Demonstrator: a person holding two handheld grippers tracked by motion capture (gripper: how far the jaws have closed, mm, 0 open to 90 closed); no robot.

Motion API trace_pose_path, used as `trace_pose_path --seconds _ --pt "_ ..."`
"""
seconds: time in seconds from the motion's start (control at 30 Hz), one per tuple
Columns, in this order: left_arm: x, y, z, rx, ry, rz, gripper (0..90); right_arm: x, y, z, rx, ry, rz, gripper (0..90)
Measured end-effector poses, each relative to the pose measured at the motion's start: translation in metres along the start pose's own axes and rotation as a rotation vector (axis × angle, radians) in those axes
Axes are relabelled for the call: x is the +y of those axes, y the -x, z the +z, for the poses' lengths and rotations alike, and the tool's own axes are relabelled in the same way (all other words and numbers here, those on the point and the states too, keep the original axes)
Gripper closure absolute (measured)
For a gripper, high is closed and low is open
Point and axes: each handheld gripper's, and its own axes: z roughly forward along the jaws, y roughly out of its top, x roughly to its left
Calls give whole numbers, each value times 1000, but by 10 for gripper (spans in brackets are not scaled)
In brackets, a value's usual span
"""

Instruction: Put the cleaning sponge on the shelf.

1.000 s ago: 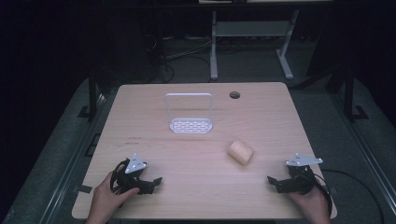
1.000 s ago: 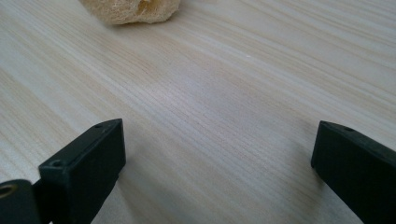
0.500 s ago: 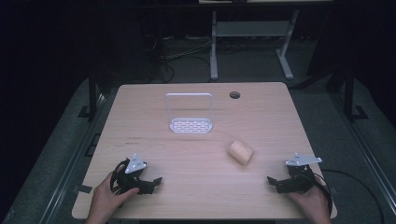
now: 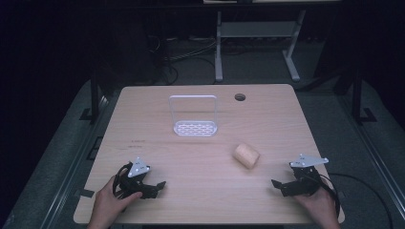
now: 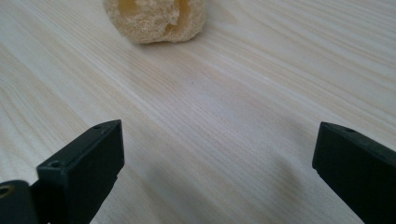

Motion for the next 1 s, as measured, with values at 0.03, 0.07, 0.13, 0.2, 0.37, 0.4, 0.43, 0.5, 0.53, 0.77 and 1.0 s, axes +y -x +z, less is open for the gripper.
trace_pose_path --seconds 0.03,0.07,0.13,0.2,0.37,0.4,0.43,0.5,0.53,0.77,1.0 --pt "0 0 0 1 -3 4 121 0 0 0 0 0 0 21" --pt "0 0 0 0 -2 2 121 1 0 -1 2 2 3 21" --pt "0 0 0 1 -3 4 121 2 0 -2 3 4 3 21" --pt "0 0 0 1 -2 3 121 4 0 -3 5 8 6 21" --pt "0 0 0 0 -5 7 121 12 1 -5 6 4 9 21" --pt "0 0 0 0 -5 7 121 12 1 -5 6 4 9 21" --pt "0 0 0 0 -5 6 121 15 1 -5 10 4 10 21" --pt "0 0 0 1 -5 7 121 17 2 -6 13 4 12 21" --pt "0 0 0 1 -5 7 121 18 2 -5 12 9 13 21" --pt "0 0 0 1 -6 7 121 26 4 -4 19 4 8 22" --pt "0 0 0 1 -5 6 121 32 3 -3 22 5 1 23"
